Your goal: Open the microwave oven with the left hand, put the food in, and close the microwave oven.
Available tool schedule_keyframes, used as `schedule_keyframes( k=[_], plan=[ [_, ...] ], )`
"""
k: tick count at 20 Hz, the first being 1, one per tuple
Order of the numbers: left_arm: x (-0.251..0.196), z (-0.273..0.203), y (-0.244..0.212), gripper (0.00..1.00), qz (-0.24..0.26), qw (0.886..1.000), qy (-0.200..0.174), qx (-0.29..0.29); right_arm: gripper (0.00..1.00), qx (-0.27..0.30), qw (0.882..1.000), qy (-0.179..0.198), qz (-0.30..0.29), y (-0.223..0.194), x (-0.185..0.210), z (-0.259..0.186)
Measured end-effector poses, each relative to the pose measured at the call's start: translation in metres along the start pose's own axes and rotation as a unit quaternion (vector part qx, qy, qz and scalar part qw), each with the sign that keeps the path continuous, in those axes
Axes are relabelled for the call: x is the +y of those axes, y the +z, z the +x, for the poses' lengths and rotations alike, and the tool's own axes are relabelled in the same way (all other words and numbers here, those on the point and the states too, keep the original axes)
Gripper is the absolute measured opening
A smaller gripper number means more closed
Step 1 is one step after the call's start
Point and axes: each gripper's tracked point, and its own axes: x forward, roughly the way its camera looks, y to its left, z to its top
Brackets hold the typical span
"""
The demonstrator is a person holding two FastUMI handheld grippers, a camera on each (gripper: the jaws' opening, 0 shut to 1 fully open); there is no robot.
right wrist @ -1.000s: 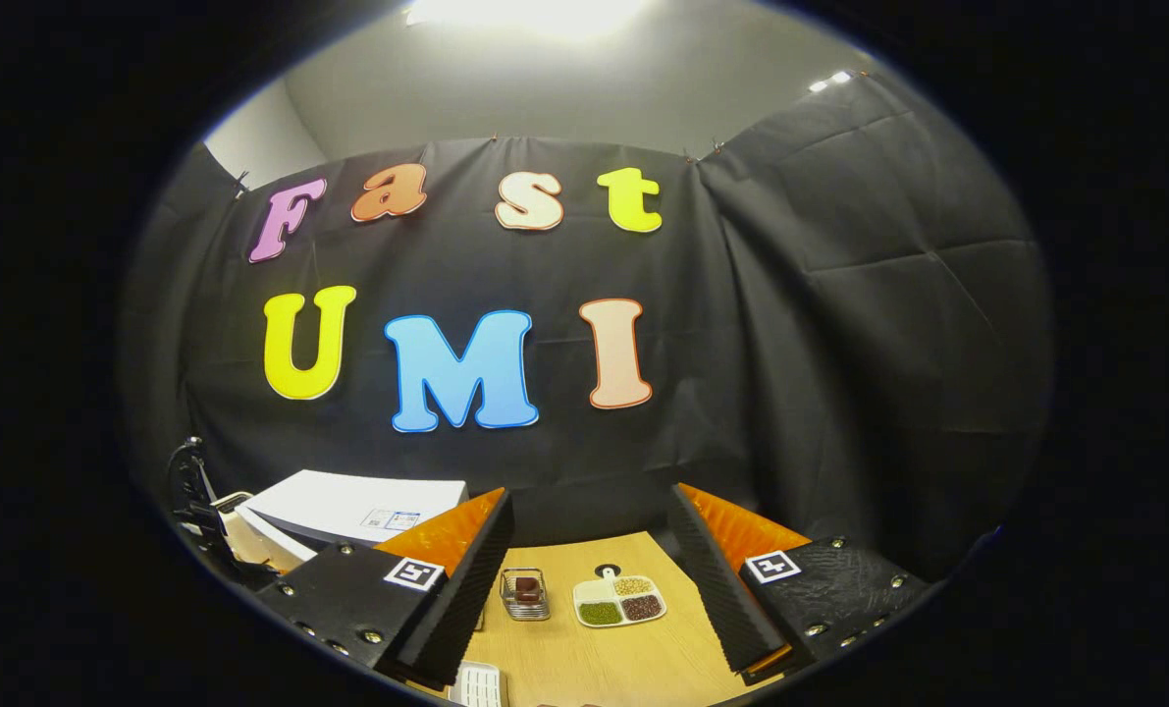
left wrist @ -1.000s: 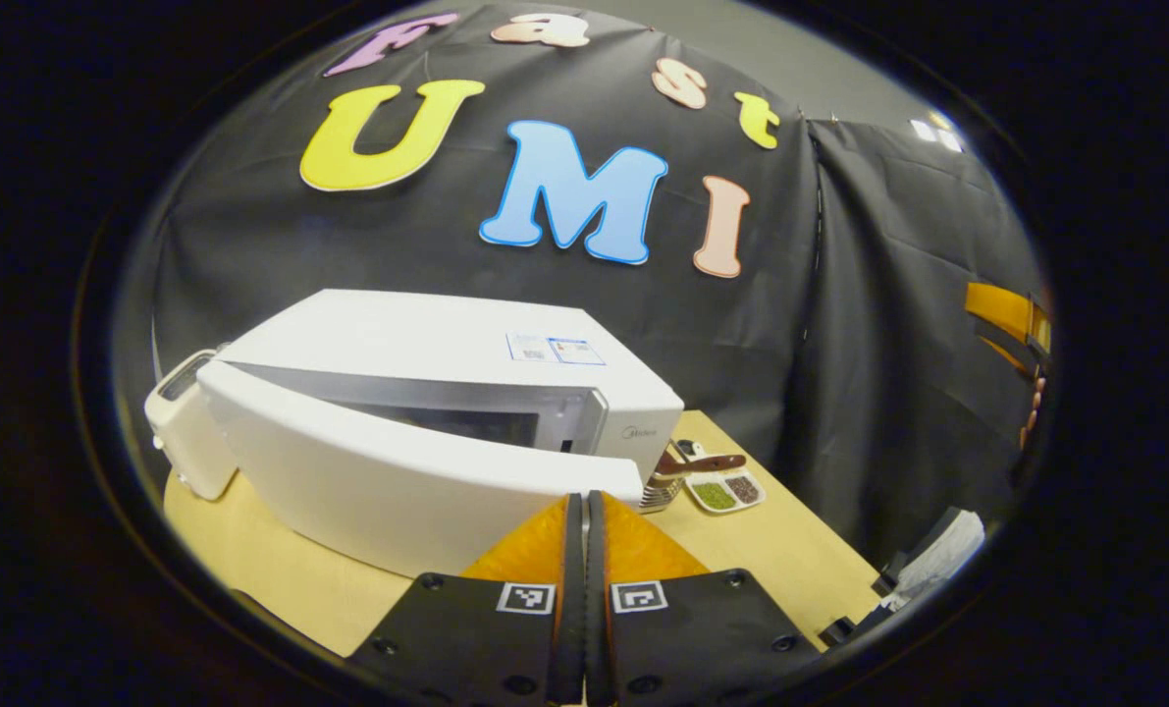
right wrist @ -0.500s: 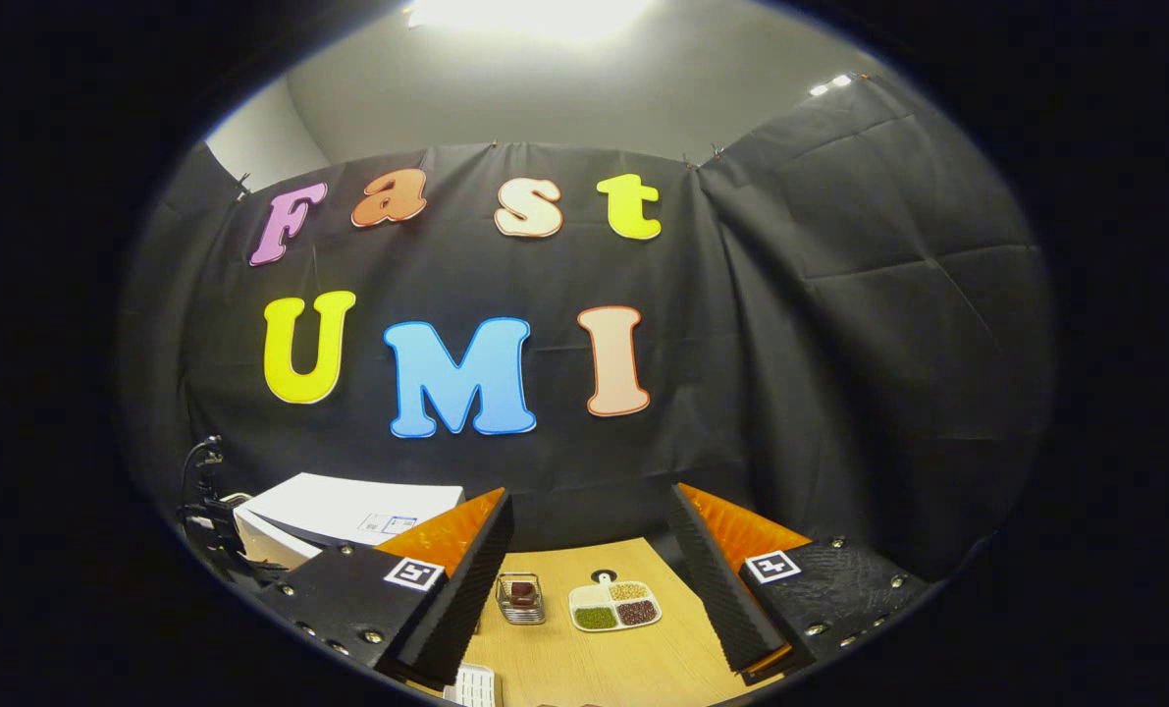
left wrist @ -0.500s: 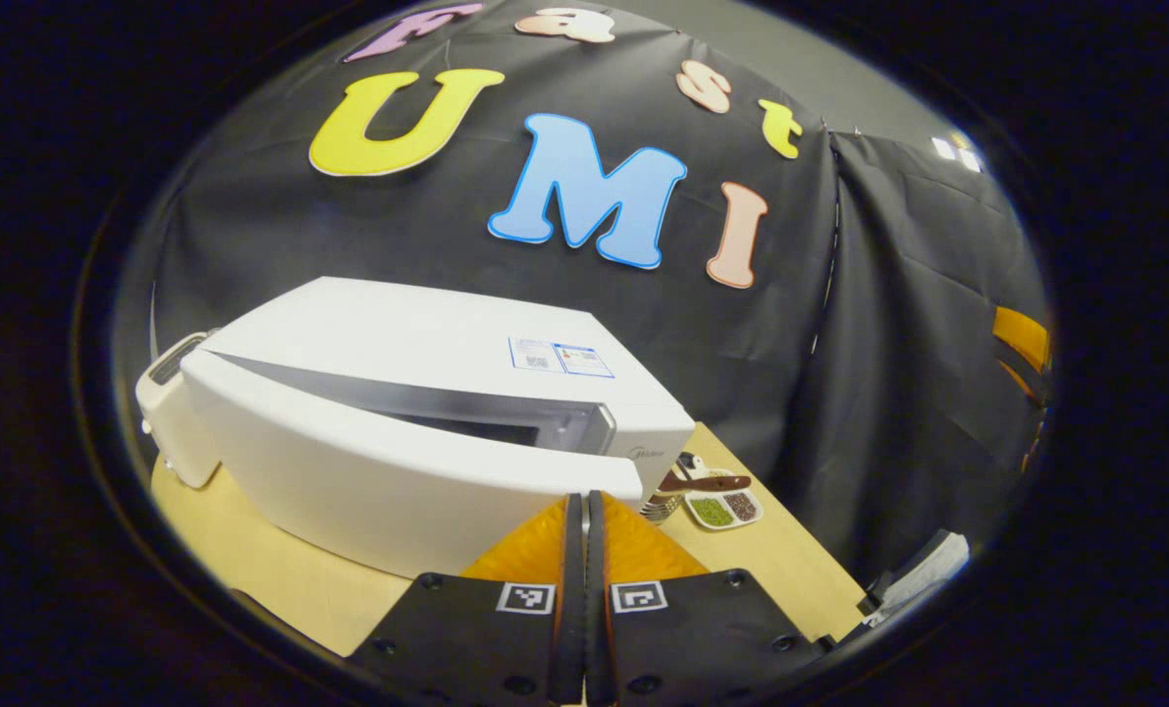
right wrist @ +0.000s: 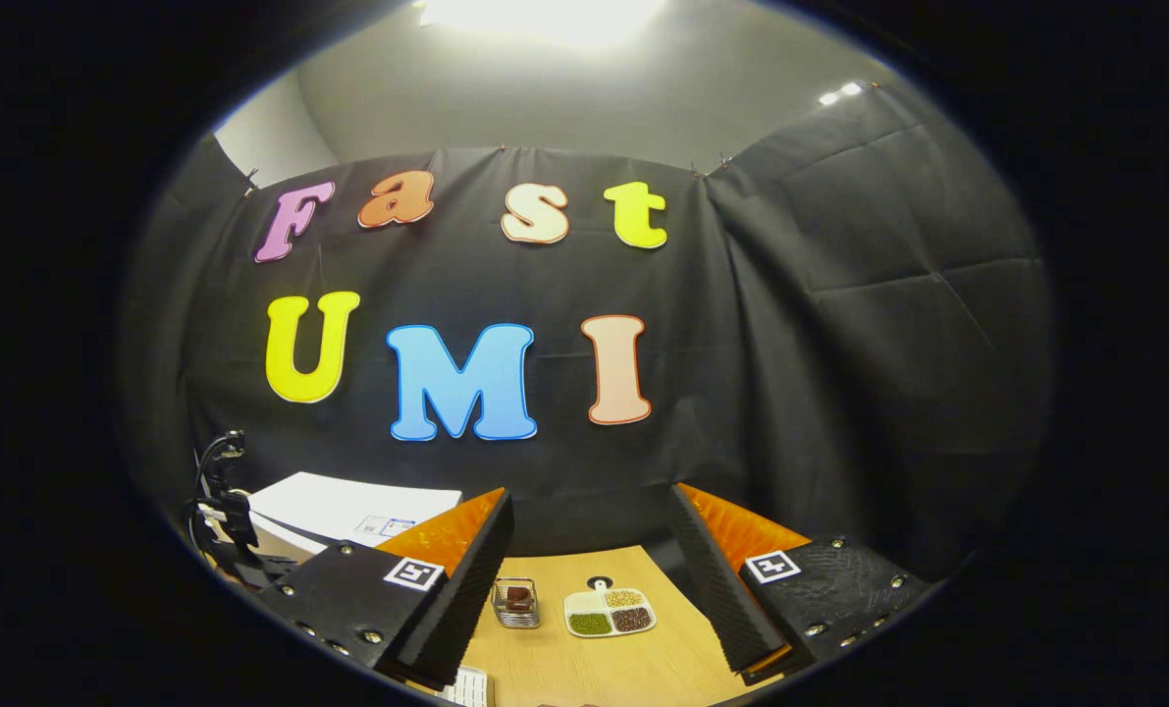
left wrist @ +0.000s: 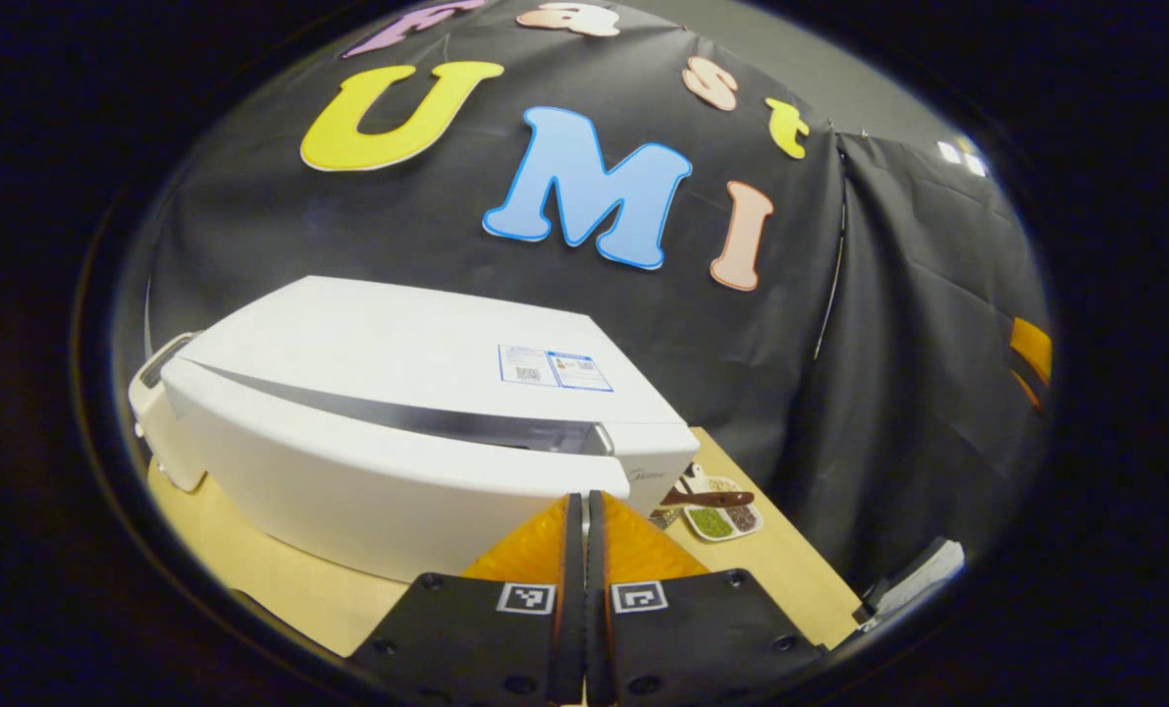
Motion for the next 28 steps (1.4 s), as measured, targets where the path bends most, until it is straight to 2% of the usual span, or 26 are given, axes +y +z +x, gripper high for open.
schedule_keyframes(
  k=[7, 10, 14, 23, 24, 25, 26, 28],
  plan=[
    [0.007, 0.014, 0.0, 0.07, 0.003, 1.0, 0.011, 0.008, 0.96, -0.002, 1.0, -0.015, -0.002, 0.0, -0.011, 0.004],
    [0.01, 0.018, 0.003, 0.07, -0.016, 1.0, 0.022, 0.009, 0.96, 0.0, 1.0, -0.02, -0.001, -0.002, -0.016, 0.005],
    [0.011, 0.018, 0.003, 0.07, 0.01, 0.999, 0.032, 0.008, 0.96, 0.005, 1.0, -0.015, 0.004, -0.005, -0.011, 0.012],
    [0.012, 0.025, 0.006, 0.07, 0.028, 0.999, 0.033, 0.008, 0.96, 0.006, 1.0, -0.001, -0.003, -0.008, 0.001, 0.014],
    [0.019, 0.028, 0.013, 0.07, 0.041, 0.998, 0.046, 0.002, 0.96, 0.007, 1.0, -0.001, -0.004, -0.009, 0.0, 0.013],
    [0.009, 0.03, 0.01, 0.07, 0.027, 0.999, 0.025, 0.013, 0.96, 0.009, 1.0, -0.001, -0.006, -0.01, 0.0, 0.012],
    [0.005, 0.031, 0.009, 0.07, 0.019, 0.999, 0.022, 0.014, 0.96, 0.01, 1.0, -0.001, -0.008, -0.011, -0.001, 0.011],
    [0.009, 0.028, 0.015, 0.07, 0.051, 0.998, 0.04, 0.003, 0.96, 0.008, 1.0, -0.004, -0.009, -0.008, -0.002, 0.007]
  ],
)
